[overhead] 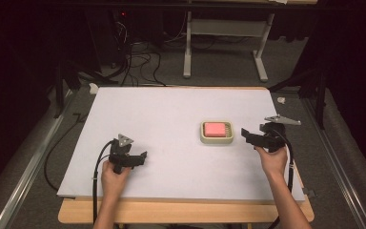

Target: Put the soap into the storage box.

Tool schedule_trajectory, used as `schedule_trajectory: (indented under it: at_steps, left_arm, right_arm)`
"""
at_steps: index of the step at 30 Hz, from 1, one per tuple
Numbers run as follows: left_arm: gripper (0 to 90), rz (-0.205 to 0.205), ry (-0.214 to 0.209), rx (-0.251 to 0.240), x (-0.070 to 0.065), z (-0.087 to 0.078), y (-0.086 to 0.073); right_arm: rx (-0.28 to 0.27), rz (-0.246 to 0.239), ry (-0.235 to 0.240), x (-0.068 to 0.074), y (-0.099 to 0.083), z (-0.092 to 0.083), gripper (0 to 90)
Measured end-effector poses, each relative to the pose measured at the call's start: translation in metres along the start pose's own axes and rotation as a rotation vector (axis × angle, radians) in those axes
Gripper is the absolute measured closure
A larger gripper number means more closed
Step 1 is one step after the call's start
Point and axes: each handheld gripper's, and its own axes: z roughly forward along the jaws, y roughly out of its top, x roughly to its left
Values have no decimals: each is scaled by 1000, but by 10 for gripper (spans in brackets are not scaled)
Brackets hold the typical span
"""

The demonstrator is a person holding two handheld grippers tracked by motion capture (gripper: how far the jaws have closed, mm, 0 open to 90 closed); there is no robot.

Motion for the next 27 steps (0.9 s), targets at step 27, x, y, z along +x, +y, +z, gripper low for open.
schedule_trajectory:
  at_steps: [27]
  left_arm:
    - [157, -1, 2, -2, 0, 0, 0]
  right_arm:
    - [-4, 60, -4, -17, -31, -11, 204]
